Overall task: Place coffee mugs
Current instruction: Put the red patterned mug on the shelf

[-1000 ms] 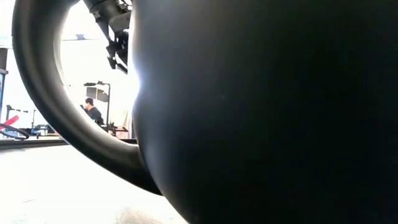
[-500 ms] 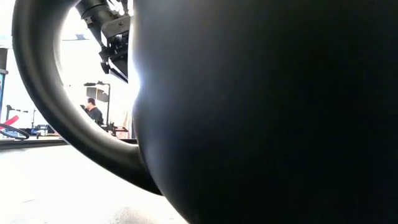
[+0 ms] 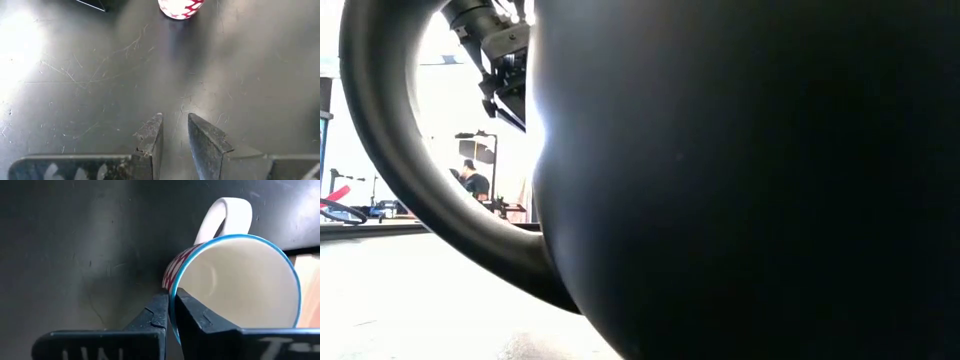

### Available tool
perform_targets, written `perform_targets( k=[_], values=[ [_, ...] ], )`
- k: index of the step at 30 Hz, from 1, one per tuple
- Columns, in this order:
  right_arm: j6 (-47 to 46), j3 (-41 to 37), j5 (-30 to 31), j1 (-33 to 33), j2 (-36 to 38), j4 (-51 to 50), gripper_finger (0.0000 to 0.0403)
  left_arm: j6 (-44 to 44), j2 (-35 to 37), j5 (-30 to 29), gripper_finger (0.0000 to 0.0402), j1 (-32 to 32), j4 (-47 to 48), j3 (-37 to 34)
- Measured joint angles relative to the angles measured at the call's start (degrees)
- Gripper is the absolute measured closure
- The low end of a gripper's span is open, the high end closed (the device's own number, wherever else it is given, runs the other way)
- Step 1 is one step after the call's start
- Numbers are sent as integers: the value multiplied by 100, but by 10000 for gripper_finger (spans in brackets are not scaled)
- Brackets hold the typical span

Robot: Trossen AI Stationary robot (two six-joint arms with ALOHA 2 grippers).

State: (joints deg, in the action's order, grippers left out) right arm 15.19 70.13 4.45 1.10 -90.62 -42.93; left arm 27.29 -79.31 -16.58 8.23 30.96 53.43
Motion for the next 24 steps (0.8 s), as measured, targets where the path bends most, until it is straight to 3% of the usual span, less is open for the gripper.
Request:
perform_targets(
  k=[14,24],
  values=[
    [-2827,827,-5,-424,82,-1063,393,-149,41,-11,330,0,-5,-64],
    [-3654,1069,28,-1022,109,-1931,392,-101,251,7,330,0,20,-334]
  ],
)
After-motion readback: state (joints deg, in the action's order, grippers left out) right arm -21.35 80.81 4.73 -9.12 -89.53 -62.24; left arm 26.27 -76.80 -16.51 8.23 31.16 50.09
